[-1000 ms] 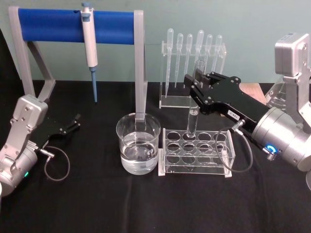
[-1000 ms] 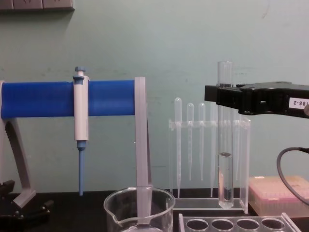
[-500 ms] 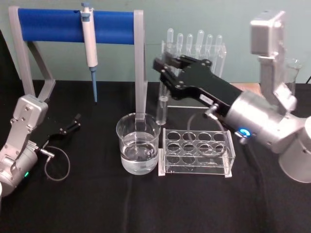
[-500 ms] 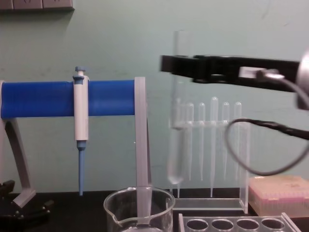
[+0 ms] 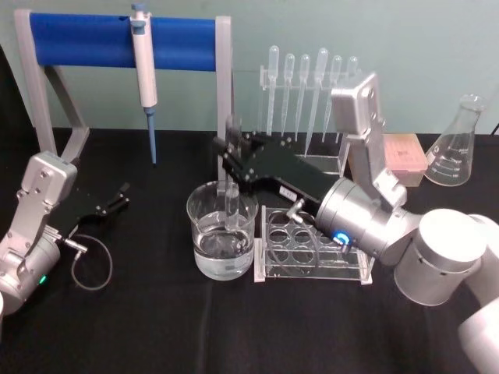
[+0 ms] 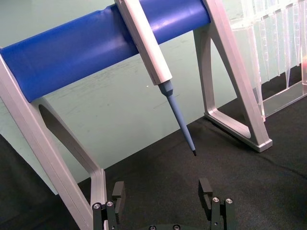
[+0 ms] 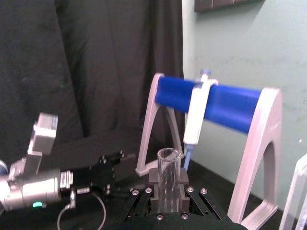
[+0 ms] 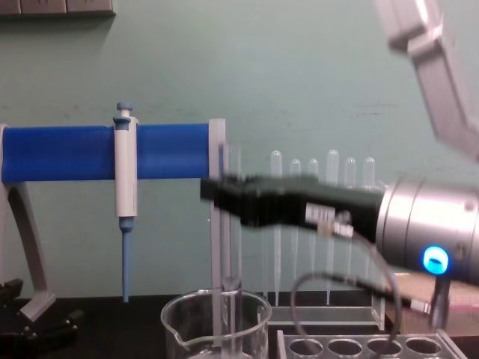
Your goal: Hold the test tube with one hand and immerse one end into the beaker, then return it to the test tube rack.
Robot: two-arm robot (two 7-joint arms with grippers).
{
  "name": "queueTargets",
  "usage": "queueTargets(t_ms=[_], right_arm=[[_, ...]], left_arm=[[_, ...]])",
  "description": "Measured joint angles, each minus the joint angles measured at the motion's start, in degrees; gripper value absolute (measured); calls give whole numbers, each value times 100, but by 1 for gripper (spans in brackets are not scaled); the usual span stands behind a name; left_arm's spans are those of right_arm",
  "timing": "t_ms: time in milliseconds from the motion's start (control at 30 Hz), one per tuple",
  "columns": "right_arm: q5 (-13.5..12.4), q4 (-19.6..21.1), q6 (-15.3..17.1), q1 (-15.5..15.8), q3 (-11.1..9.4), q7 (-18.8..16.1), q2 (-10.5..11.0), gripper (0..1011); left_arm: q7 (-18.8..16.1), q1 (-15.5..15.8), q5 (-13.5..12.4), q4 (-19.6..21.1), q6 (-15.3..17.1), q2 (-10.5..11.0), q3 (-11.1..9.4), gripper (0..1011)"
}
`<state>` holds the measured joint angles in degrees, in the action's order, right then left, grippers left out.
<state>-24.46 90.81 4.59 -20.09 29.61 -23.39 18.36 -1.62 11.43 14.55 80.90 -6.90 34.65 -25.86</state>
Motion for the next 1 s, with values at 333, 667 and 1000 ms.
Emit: queueTargets(t_ms=[333,667,1000], right_arm=[[88,-703,-551,78,78,-270,-169,225],[270,-618,-534,123,114,-284,-160,225],[244,-627,-534,121,101,-283,-163,225]], left_arm=[[0,0,0,0,0,0,0,1000],[0,0,0,0,0,0,0,1000],[0,0,0,0,0,0,0,1000]])
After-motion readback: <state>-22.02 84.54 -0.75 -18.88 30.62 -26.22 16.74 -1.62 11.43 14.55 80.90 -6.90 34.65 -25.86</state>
